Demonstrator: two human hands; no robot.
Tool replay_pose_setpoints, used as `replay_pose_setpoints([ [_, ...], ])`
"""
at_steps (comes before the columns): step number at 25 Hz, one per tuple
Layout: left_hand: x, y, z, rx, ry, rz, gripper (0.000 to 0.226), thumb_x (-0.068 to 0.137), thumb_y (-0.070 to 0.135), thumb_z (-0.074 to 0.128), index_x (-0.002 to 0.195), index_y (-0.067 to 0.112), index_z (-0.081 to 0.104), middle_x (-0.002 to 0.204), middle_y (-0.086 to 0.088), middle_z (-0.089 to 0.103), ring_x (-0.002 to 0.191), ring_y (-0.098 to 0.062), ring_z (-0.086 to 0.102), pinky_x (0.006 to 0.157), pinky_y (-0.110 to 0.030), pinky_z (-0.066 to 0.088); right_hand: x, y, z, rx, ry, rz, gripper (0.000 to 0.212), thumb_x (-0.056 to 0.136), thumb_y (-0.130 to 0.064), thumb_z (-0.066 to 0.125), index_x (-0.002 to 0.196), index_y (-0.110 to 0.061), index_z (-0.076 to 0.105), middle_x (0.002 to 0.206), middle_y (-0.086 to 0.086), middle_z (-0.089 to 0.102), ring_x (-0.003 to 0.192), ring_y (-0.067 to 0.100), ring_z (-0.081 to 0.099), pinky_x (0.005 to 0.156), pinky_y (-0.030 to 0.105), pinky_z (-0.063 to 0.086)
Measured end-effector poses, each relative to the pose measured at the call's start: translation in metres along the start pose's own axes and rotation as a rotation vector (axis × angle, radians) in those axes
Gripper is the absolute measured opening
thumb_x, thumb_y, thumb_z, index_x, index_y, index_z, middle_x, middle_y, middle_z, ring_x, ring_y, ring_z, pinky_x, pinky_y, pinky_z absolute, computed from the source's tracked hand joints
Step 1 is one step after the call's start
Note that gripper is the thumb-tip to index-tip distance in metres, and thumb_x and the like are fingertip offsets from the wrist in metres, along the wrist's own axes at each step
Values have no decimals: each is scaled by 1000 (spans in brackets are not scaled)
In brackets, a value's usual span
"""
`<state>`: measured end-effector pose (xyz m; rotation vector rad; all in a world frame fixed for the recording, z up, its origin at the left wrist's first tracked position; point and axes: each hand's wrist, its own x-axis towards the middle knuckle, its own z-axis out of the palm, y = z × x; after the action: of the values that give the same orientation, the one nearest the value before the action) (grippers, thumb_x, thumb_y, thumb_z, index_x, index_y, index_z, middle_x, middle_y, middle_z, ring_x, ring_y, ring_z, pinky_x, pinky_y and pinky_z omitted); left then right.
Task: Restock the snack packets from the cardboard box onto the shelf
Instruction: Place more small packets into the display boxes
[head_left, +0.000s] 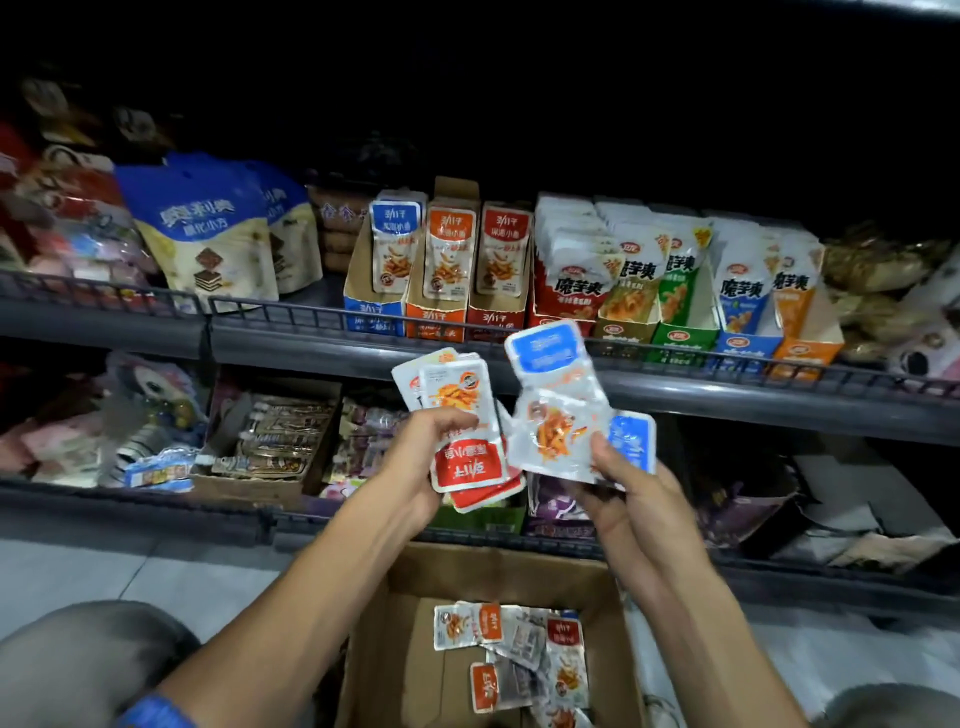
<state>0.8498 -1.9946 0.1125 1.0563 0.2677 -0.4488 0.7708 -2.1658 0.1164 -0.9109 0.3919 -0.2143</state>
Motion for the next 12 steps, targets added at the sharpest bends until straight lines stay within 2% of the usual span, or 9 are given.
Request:
replay_pose_setpoints([
  [2, -4, 11, 7, 15, -61, 10, 20, 84, 11, 60, 103, 11, 67, 92, -11, 76, 80, -28, 71, 81, -42, 56, 0, 9, 19, -105, 9, 27, 20, 85, -5, 66, 105, -6, 63, 98, 12, 74, 83, 19, 73, 66, 32, 60],
  [4, -8, 25, 8, 24, -103, 48, 19, 90, 20, 62, 107, 14, 69, 100, -11, 76, 91, -31, 72, 88, -47, 56, 2, 10, 35, -169, 6, 2, 18, 87, -8, 66, 104, -8, 63, 96, 10, 75, 83, 20, 73, 67, 32, 60],
  [6, -10, 39, 4, 48, -114, 114, 26, 89, 25, 69, 113, 14, 68, 105, -13, 76, 93, -30, 73, 78, -45, 61, 4, 6, 51, -250, -43, -32, 19, 86, -10, 68, 105, -9, 63, 94, 8, 75, 84, 22, 73, 64, 29, 60],
  [8, -9, 51, -2, 58, -90, 169, 33, 86, 17, 73, 118, 11, 66, 106, -15, 75, 88, -29, 74, 67, -41, 62, 4, 4, 68, -356, -135, -42, 17, 87, -13, 69, 103, -9, 64, 90, 7, 76, 78, 21, 74, 59, 27, 60],
  [10, -5, 64, -8, 35, -83, 185, 37, 86, 14, 72, 122, 7, 65, 106, -16, 75, 91, -31, 74, 68, -42, 62, 6, 0, 86, -469, -207, -65, 15, 87, -17, 69, 100, -10, 64, 83, 7, 75, 60, 17, 68, 48, 25, 55],
  [12, -1, 78, -14, 8, -68, 201, 40, 86, 15, 72, 125, 6, 64, 107, -16, 74, 95, -33, 73, 73, -45, 62, 15, -7, 106, -579, -190, -161, 14, 87, -17, 70, 97, -11, 64, 75, 8, 71, 46, 12, 56, 39, 24, 47],
])
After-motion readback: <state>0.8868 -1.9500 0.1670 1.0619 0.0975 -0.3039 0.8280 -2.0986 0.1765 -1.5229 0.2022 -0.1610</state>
